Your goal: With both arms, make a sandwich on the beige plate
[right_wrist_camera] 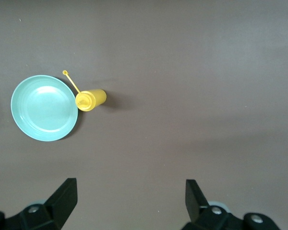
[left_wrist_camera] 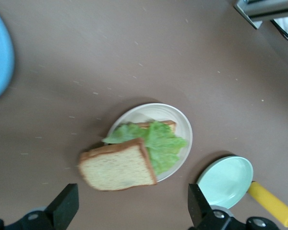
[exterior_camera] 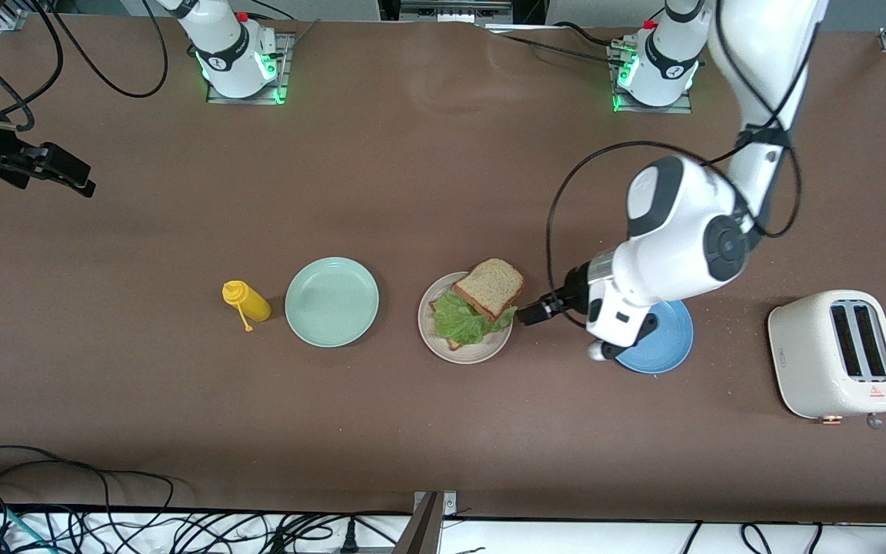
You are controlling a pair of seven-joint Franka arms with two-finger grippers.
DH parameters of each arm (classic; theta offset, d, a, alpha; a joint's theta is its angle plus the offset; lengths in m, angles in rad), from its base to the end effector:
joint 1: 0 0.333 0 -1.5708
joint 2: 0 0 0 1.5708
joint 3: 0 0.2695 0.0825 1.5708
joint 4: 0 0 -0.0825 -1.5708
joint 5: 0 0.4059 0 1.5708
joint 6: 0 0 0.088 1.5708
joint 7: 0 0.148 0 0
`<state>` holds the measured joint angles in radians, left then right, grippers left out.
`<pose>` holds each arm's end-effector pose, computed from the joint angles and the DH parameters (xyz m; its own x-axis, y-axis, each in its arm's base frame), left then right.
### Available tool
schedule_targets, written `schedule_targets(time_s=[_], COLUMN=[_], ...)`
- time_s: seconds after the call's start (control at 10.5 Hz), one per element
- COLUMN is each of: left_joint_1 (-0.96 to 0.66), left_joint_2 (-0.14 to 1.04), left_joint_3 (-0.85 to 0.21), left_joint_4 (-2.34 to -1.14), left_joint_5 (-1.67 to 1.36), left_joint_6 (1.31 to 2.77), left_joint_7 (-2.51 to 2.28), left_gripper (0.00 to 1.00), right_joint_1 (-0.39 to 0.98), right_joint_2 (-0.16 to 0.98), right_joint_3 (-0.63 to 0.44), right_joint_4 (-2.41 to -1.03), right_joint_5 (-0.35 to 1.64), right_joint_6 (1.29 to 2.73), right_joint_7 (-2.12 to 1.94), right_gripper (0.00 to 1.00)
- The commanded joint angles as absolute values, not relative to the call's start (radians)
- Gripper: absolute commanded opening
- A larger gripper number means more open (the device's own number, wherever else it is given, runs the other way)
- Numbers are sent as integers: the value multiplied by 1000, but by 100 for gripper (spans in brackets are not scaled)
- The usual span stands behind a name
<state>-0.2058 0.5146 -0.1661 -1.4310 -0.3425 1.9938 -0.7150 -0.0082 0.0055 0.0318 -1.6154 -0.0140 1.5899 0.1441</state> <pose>0.6547 -0.2758 0.3239 0.8695 0.4321 -0.2394 0.4900 -0.8159 0.3071 0.5768 0.0115 0.5135 0.9924 -0.1199 -0.0287 -0.1194 -0.9927 0.0181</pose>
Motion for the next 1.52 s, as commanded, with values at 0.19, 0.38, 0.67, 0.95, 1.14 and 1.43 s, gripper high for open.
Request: schedule_targets(time_s=[0.19, 0.38, 0.67, 0.95, 1.14, 1.43], left_joint_1=[-125, -86, 12, 43, 51, 61], left_joint_2=[375, 327, 272, 267, 267, 267], left_joint_3=[-167, -164, -164, -164, -163, -163], left_joint_4=[-1420, -1420, -1420, -1422, -1419, -1416], left_joint_5=[-88, -48, 6, 34, 40, 40], left_joint_6=[1784, 1712, 1620, 1617, 1618, 1618], left_joint_7=[-625, -519, -294, -212, -196, -151], left_gripper=[100, 100, 100, 100, 100, 100], right_joint_1=[-12, -9, -17, -25, -34, -46], right_joint_2=[34, 47, 51, 71, 81, 81], right_joint_3=[25, 26, 22, 12, 9, 8], right_joint_4=[-1574, -1569, -1569, -1569, -1569, -1569], right_joint_5=[38, 38, 37, 37, 50, 52], right_joint_6=[1574, 1574, 1575, 1565, 1563, 1531], right_joint_7=[136, 135, 130, 129, 132, 135], right_gripper=[100, 100, 100, 100, 100, 100])
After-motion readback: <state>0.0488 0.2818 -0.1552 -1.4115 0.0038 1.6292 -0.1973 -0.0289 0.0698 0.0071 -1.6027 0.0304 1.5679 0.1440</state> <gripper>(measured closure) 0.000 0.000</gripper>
